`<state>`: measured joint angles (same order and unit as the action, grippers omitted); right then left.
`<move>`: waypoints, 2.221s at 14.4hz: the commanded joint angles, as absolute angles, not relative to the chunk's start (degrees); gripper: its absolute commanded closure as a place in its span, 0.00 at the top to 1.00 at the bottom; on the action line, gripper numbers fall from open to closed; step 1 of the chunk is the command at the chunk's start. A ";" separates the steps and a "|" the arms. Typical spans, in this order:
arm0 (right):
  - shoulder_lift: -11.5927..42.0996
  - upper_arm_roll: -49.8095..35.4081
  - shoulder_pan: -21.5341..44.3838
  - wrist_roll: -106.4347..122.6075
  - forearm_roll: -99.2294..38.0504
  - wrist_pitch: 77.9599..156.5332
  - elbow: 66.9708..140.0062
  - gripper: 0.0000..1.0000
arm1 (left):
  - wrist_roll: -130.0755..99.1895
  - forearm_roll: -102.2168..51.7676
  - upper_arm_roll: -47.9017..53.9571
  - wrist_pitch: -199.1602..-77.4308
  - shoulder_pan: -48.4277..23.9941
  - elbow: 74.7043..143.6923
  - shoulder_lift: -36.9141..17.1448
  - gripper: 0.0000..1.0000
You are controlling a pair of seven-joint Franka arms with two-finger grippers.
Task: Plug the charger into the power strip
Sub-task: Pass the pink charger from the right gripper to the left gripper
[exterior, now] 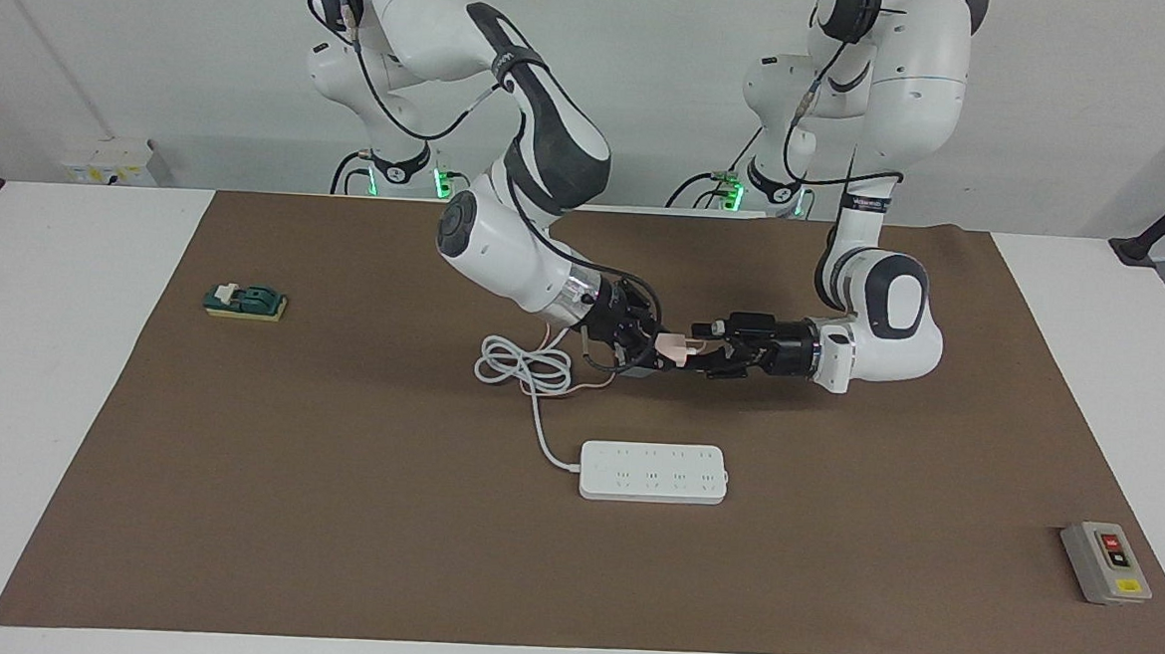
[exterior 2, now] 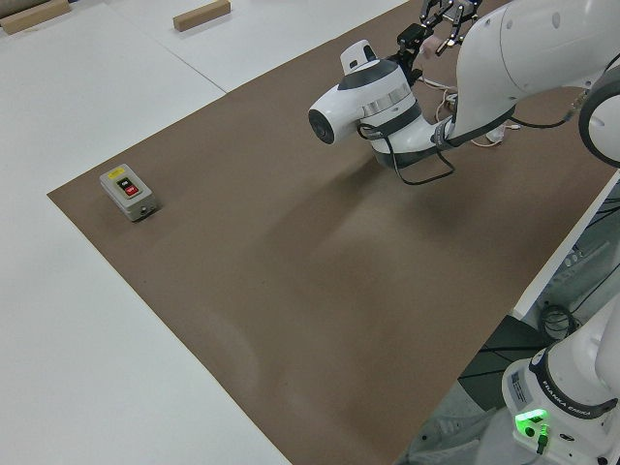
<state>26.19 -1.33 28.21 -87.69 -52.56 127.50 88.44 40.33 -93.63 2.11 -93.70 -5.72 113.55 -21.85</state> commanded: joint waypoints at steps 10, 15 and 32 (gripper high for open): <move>26.72 -1.23 28.48 -87.89 -53.79 127.71 87.36 0.00 | 41.48 -96.42 1.49 -95.80 -8.26 113.20 -22.32 0.70; 26.72 -1.58 28.39 -87.98 -53.88 127.79 87.28 0.00 | 41.84 -96.06 1.41 -93.79 -6.95 113.55 -22.24 0.00; 20.93 -0.70 19.61 -89.47 -51.53 121.21 86.75 1.00 | 33.42 -81.25 -0.35 -103.08 -3.96 104.78 -21.54 0.00</move>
<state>23.50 -0.44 22.28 -88.73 -54.35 123.70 86.40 38.07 -87.36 -0.02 -101.17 -4.72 108.49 -21.87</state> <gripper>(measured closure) 0.000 0.678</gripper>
